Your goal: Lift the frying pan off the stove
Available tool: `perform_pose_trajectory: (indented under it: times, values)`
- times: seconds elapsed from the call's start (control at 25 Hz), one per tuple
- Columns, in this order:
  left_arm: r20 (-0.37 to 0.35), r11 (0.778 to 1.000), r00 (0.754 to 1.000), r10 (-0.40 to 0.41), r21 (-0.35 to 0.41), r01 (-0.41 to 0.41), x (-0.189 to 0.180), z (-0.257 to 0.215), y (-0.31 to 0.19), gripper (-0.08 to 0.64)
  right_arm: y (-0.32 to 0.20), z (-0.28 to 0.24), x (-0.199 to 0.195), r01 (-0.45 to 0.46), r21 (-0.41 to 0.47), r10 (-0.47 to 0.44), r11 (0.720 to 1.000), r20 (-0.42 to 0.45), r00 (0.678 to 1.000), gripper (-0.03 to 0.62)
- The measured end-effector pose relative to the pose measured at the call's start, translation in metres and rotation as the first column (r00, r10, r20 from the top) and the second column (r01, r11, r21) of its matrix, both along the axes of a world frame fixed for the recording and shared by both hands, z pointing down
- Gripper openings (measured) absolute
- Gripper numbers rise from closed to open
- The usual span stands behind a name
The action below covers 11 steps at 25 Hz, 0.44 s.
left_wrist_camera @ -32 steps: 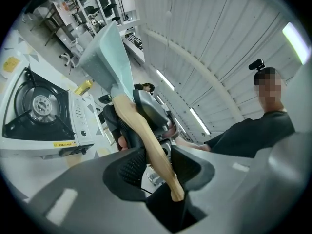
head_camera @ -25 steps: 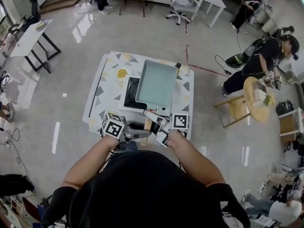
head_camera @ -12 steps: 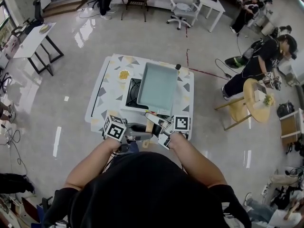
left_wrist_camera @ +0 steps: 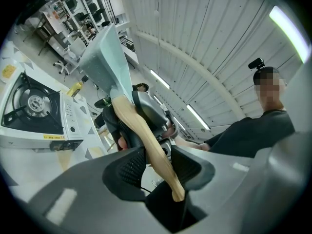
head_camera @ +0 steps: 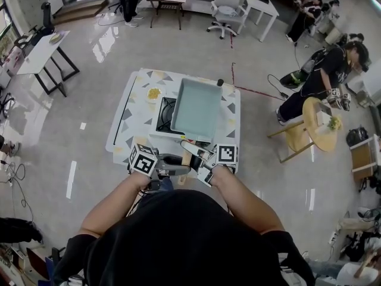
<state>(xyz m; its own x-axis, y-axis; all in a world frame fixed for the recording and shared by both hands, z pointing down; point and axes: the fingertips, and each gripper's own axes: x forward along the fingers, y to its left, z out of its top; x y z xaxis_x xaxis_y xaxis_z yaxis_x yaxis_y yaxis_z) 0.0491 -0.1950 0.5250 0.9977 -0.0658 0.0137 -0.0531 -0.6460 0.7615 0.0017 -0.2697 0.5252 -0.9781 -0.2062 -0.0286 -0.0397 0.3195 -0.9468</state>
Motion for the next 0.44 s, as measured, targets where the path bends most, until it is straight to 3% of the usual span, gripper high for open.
perform_pose_trajectory:
  times: [0.44]
  values:
    - [-0.005,1.0,1.0,0.011,-0.009,-0.011,0.003,0.0024,0.0049,0.164,0.003,0.0081,0.0051,-0.011,-0.003,0.011,1.0,-0.024,1.0,0.204]
